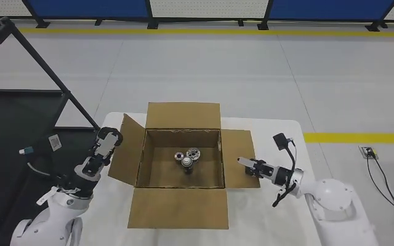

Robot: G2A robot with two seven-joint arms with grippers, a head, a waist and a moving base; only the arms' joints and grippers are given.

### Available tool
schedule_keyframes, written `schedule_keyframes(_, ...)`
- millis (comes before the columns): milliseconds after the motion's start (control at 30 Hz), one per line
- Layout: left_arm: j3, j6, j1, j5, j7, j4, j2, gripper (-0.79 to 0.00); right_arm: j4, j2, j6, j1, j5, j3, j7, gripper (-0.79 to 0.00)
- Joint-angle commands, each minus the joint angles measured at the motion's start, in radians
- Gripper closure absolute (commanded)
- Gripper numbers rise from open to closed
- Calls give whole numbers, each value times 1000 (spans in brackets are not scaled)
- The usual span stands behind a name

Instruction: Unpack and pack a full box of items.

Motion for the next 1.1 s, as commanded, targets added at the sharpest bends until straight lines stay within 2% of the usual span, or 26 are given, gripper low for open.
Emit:
schedule_keyframes(0, 0, 0, 0, 0, 0, 0, 0, -785, 0, 0, 0, -1, 2, 1, 0, -785)
schedule_keyframes(200, 0, 0, 0, 0, 0, 0, 0, -785, 0, 0, 0, -1, 2, 1, 0, -785)
schedule_keyframes(333, 0, 0, 0, 0, 0, 0, 0, -785, -33, -1, -19, -16, -18, -28, -42, -785)
schedule_keyframes(467, -10, 6, 8, -27, 32, 1, -1, -785, -24, 5, -34, 3, -72, -55, -23, -785)
schedule_keyframes(567, -45, 6, 17, -42, 63, 13, 0, -785, -14, 10, -12, 18, -190, -82, -56, -785)
schedule_keyframes(700, -80, 5, 33, -55, 108, 29, -1, -785, 24, 10, -13, 37, -239, -118, -76, -785)
schedule_keyframes(1067, -100, 8, 46, -64, 144, 35, 1, -785, 126, 15, -90, 106, -199, -168, -10, -785)
